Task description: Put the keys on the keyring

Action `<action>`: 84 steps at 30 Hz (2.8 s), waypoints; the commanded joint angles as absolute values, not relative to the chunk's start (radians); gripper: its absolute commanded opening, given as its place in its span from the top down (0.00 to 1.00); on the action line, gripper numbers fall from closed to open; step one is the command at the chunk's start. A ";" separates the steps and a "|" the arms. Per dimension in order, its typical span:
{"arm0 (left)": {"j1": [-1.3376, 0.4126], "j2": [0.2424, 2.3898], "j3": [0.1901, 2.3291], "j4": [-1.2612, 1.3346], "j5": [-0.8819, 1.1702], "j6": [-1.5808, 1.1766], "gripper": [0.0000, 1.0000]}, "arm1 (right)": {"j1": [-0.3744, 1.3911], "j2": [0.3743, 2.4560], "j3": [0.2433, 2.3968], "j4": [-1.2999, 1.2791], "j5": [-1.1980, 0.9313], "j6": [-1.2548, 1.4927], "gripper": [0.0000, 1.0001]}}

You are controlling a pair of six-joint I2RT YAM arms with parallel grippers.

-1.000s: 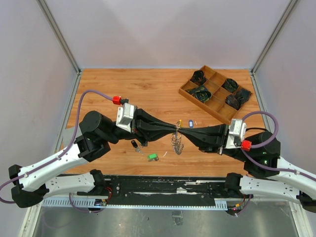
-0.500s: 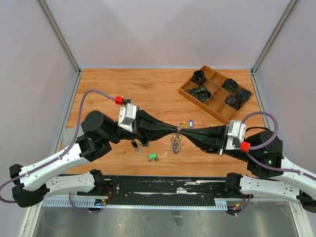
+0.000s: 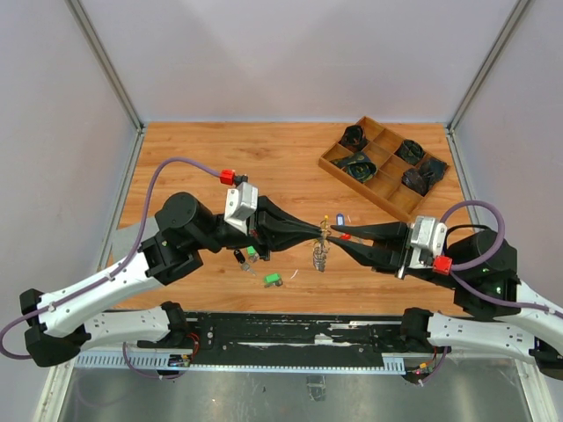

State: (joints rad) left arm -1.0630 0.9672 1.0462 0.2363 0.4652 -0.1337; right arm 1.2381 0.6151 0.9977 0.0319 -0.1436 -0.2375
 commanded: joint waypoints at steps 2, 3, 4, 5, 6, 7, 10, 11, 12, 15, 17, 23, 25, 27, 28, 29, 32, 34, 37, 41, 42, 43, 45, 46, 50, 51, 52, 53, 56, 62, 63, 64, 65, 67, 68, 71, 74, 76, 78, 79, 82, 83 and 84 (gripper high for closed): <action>-1.069 0.972 1.128 0.158 0.448 -0.085 0.99 | 1.244 0.608 1.079 -0.089 -0.105 -0.293 0.77; -1.068 0.977 1.142 0.126 0.441 -0.073 0.99 | 1.244 0.611 1.100 -0.126 -0.100 -0.305 0.76; -1.069 0.983 1.160 0.085 0.430 -0.059 0.99 | 1.244 0.615 1.124 -0.169 -0.094 -0.310 0.75; -1.069 0.990 1.179 0.039 0.420 -0.044 1.00 | 1.244 0.620 1.154 -0.217 -0.082 -0.305 0.74; -1.069 0.997 1.197 -0.002 0.408 -0.028 1.00 | 1.244 0.630 1.190 -0.276 -0.069 -0.302 0.72; -1.069 1.002 1.215 -0.044 0.399 -0.013 0.99 | 1.244 0.640 1.225 -0.337 -0.063 -0.304 0.71; -1.069 1.007 1.244 -0.129 0.372 0.013 0.99 | 1.244 0.672 1.306 -0.491 -0.059 -0.301 0.67; -1.069 1.008 1.251 -0.150 0.362 0.021 0.99 | 1.244 0.683 1.325 -0.531 -0.058 -0.297 0.66; -1.069 1.010 1.257 -0.172 0.354 0.026 0.99 | 1.244 0.693 1.342 -0.566 -0.060 -0.294 0.65; -1.069 1.025 1.278 -0.224 0.345 0.041 1.00 | 1.244 0.736 1.380 -0.637 -0.066 -0.279 0.64; -1.069 1.037 1.291 -0.249 0.347 0.046 1.00 | 1.244 0.763 1.397 -0.667 -0.070 -0.273 0.64; -1.069 1.055 1.305 -0.287 0.345 0.051 1.00 | 1.244 0.811 1.409 -0.678 -0.064 -0.270 0.63; -1.069 1.057 1.305 -0.293 0.346 0.054 0.99 | 1.244 0.814 1.405 -0.677 -0.052 -0.269 0.63; -1.069 1.060 1.310 -0.302 0.348 0.056 1.00 | 1.244 0.815 1.400 -0.673 -0.041 -0.268 0.63; -1.069 1.062 1.313 -0.308 0.350 0.060 1.00 | 1.244 0.815 1.398 -0.671 -0.035 -0.268 0.63; -1.068 1.065 1.314 -0.313 0.352 0.063 1.00 | 1.244 0.816 1.398 -0.671 -0.026 -0.268 0.63; -1.069 1.071 1.320 -0.325 0.360 0.071 0.99 | 1.244 0.817 1.395 -0.672 -0.003 -0.267 0.63; -1.069 1.074 1.321 -0.329 0.367 0.078 0.99 | 1.244 0.818 1.393 -0.674 0.010 -0.265 0.63; -1.069 1.073 1.323 -0.331 0.384 0.087 0.99 | 1.244 0.826 1.393 -0.680 0.016 -0.257 0.63; -1.069 1.074 1.326 -0.339 0.408 0.097 1.00 | 1.244 0.849 1.407 -0.700 0.001 -0.235 0.62; -1.068 1.075 1.327 -0.344 0.411 0.098 0.99 | 1.244 0.851 1.408 -0.701 -0.006 -0.229 0.62; -1.068 1.075 1.329 -0.347 0.413 0.100 0.99 | 1.244 0.853 1.410 -0.701 -0.015 -0.225 0.62; -1.069 1.074 1.329 -0.353 0.415 0.105 1.00 | 1.243 0.854 1.411 -0.702 -0.033 -0.217 0.62; -1.068 1.074 1.330 -0.355 0.418 0.107 1.00 | 1.243 0.856 1.412 -0.704 -0.037 -0.213 0.62; -1.069 1.074 1.335 -0.366 0.435 0.117 1.00 | 1.243 0.870 1.420 -0.721 -0.044 -0.202 0.62; -1.068 1.074 1.335 -0.369 0.437 0.119 1.00 | 1.241 0.872 1.420 -0.720 -0.046 -0.198 0.62; -1.069 1.074 1.336 -0.373 0.439 0.121 0.99 | 1.240 0.874 1.422 -0.721 -0.046 -0.193 0.62; -1.068 1.075 1.339 -0.377 0.440 0.123 0.99 | 1.236 0.875 1.424 -0.721 -0.047 -0.190 0.62; -1.069 1.075 1.341 -0.384 0.439 0.127 1.00 | 1.220 0.879 1.431 -0.721 -0.081 -0.170 0.62; -1.069 1.077 1.343 -0.395 0.441 0.131 0.99 | 1.159 0.885 1.437 -0.719 -0.157 -0.129 0.63; -1.069 1.077 1.343 -0.396 0.440 0.133 0.99 | 1.138 0.886 1.438 -0.719 -0.182 -0.121 0.63; -1.069 1.076 1.342 -0.397 0.441 0.132 0.99 | 1.113 0.887 1.438 -0.718 -0.215 -0.108 0.63; -1.069 1.074 1.342 -0.397 0.441 0.132 0.99 | 1.085 0.889 1.440 -0.717 -0.255 -0.095 0.63; -1.069 1.075 1.341 -0.396 0.437 0.133 0.99 | 1.024 0.891 1.439 -0.711 -0.340 -0.069 0.64; -1.069 1.075 1.341 -0.397 0.437 0.132 0.99 | 0.998 0.890 1.437 -0.702 -0.379 -0.056 0.65; -1.068 1.075 1.341 -0.399 0.436 0.133 1.00 | 0.963 0.886 1.431 -0.683 -0.446 -0.036 0.66; -1.069 1.076 1.342 -0.399 0.434 0.133 1.00 | 0.963 0.892 1.428 -0.680 -0.476 -0.034 0.66; -1.069 1.078 1.342 -0.399 0.435 0.133 0.99 | 0.962 0.897 1.427 -0.678 -0.491 -0.035 0.67; -1.068 1.078 1.342 -0.399 0.435 0.133 0.99 | 0.962 0.902 1.425 -0.677 -0.493 -0.038 0.69; -1.069 1.080 1.343 -0.399 0.436 0.133 0.99 | 0.962 0.903 1.423 -0.674 -0.492 -0.039 0.70; -1.069 1.080 1.344 -0.400 0.441 0.134 1.00 | 0.962 0.906 1.422 -0.671 -0.485 -0.044 0.73; -1.069 1.080 1.343 -0.400 0.443 0.135 0.99 | 0.962 0.906 1.421 -0.671 -0.478 -0.047 0.74; -1.069 1.080 1.344 -0.400 0.445 0.136 0.99 | 0.962 0.906 1.418 -0.672 -0.474 -0.047 0.74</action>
State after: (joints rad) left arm -1.0630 1.0790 1.3075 -0.4152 0.4229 0.1276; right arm 0.9852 0.9085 1.4113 -0.6998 -0.4637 -0.0521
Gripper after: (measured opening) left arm 0.011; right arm 0.267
